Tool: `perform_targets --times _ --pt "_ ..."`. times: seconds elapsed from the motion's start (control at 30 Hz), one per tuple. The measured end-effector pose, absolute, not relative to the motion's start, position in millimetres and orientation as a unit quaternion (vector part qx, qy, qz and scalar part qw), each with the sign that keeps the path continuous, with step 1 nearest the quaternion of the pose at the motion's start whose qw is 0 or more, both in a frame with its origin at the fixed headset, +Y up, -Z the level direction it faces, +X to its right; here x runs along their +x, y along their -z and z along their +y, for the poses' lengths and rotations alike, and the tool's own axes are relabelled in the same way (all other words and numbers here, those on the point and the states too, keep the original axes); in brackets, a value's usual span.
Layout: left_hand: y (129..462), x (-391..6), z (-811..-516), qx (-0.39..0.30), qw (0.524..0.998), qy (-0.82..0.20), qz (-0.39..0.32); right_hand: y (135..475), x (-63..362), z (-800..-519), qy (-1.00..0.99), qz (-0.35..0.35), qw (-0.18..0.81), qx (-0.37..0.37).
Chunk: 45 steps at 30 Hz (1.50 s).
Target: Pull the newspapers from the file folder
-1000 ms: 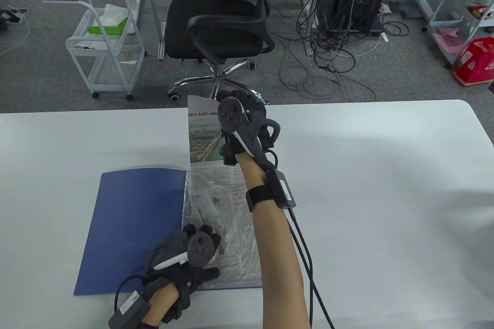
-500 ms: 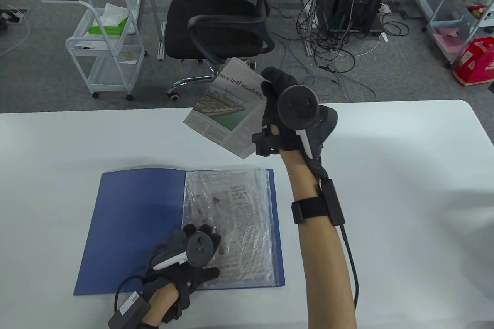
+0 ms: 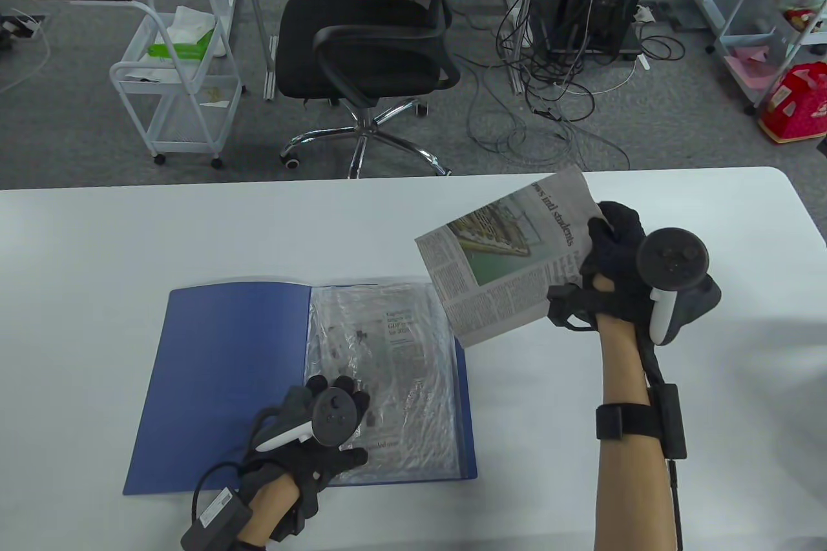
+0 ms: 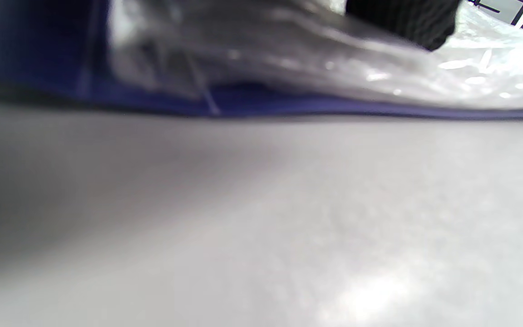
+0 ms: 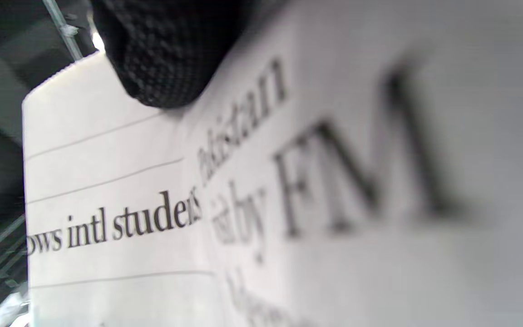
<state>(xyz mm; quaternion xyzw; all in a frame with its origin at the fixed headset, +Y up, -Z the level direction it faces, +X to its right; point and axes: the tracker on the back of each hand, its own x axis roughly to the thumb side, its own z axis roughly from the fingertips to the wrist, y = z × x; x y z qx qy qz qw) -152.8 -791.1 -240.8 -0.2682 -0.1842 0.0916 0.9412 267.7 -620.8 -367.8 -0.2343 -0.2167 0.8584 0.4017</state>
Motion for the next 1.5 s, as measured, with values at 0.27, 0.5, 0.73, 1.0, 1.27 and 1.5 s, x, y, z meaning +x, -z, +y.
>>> perform_targets --times 0.27,0.5,0.73,1.0,1.27,1.5 --pt "241 -153 -791 -0.268 0.941 -0.092 -0.184 361 322 -710 -0.845 -0.169 0.376 -0.34" --pt "241 -153 -791 -0.268 0.941 -0.095 -0.183 359 337 -744 -0.856 -0.156 0.33 -0.365" --pt "241 -153 -791 -0.27 0.941 -0.097 -0.181 358 329 -737 -0.913 -0.142 0.204 -0.324" --pt "241 -153 -791 -0.271 0.94 -0.098 -0.18 360 278 -677 -0.947 -0.155 0.194 -0.202" --pt "241 -153 -791 -0.272 0.94 -0.097 -0.18 341 204 -649 -0.97 -0.131 0.197 -0.062" --pt "241 -153 -790 -0.273 0.941 -0.093 -0.18 307 152 -675 -0.984 -0.122 0.128 0.021"
